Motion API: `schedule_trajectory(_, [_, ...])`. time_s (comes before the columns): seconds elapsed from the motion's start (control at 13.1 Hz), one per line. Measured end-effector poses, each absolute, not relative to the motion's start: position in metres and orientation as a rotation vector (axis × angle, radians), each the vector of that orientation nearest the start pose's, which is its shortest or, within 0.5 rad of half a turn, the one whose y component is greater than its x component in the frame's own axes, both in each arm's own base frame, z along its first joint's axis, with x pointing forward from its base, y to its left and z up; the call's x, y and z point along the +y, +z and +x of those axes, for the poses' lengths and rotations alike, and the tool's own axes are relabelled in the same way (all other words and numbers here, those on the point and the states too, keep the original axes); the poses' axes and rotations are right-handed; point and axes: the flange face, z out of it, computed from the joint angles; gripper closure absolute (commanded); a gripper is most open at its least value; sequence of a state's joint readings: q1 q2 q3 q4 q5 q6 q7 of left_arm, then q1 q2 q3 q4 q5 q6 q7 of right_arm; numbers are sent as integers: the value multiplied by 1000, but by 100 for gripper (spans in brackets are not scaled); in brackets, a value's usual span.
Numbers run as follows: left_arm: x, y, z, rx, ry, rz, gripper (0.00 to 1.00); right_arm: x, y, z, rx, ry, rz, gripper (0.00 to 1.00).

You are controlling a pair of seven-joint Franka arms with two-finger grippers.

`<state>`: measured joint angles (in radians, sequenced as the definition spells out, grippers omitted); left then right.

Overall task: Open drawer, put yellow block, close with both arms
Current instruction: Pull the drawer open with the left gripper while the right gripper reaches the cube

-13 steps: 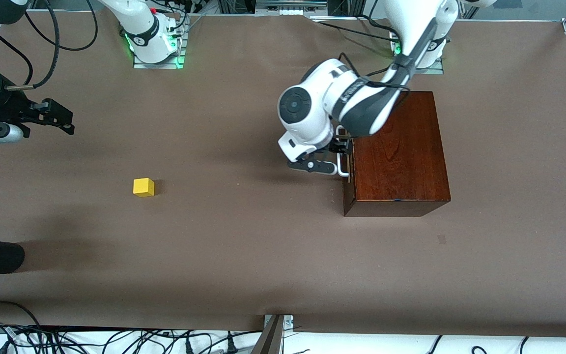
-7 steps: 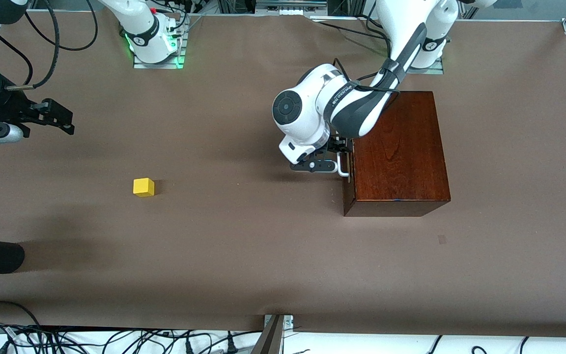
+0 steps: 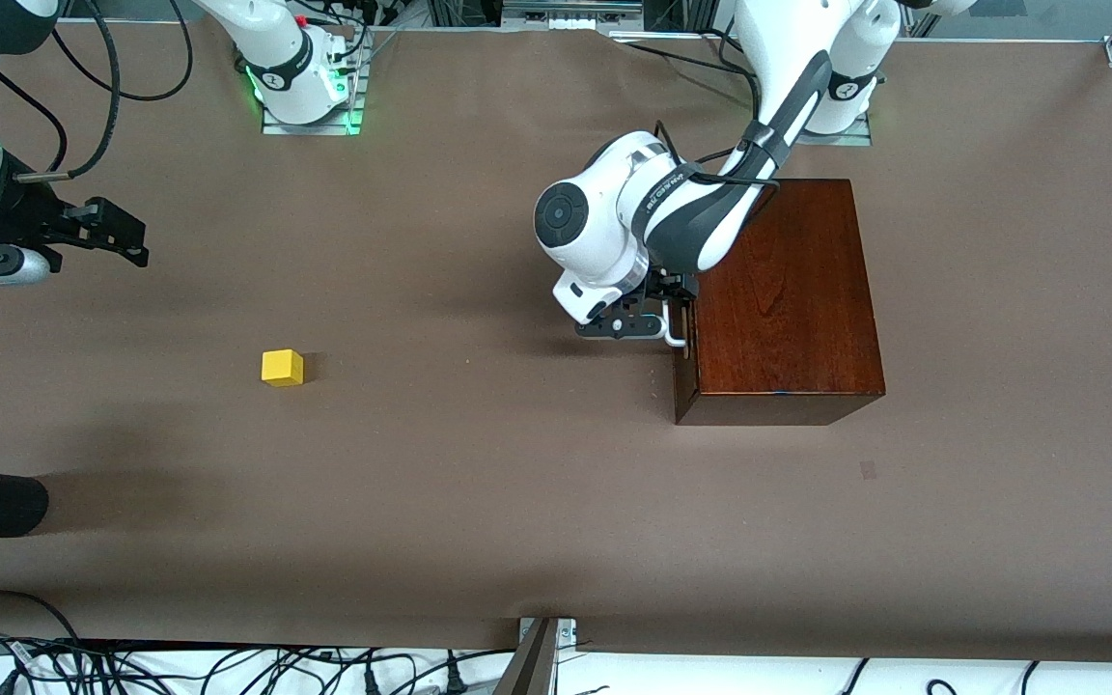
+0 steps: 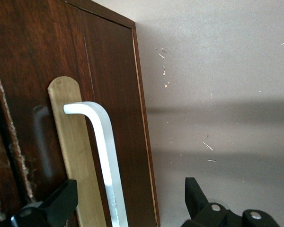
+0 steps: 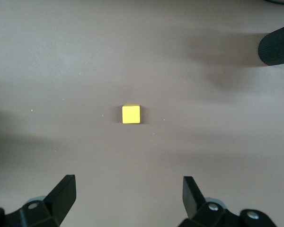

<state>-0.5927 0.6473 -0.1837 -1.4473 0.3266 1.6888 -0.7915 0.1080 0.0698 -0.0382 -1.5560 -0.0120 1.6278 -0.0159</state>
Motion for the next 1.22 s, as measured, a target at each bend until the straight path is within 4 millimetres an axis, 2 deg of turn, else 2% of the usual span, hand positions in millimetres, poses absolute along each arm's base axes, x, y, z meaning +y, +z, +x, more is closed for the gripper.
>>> schedule_trajectory(0.38, [-441, 276, 506, 78, 169, -2719, 0, 32, 594, 577, -99, 40, -3119, 0])
schedule_trajectory(0.53, [-446, 262, 502, 85, 173, -2720, 0, 36, 587, 578, -111, 77, -3119, 0])
schedule_trajectory(0.99, [-448, 257, 502, 37, 150, -2733, 0, 37, 509, 607, -149, 276, -3113, 0])
schedule_trajectory(1.22, [-456, 258, 501, 2, 108, -2763, 0, 49, 496, 612, -181, 288, -3106, 0])
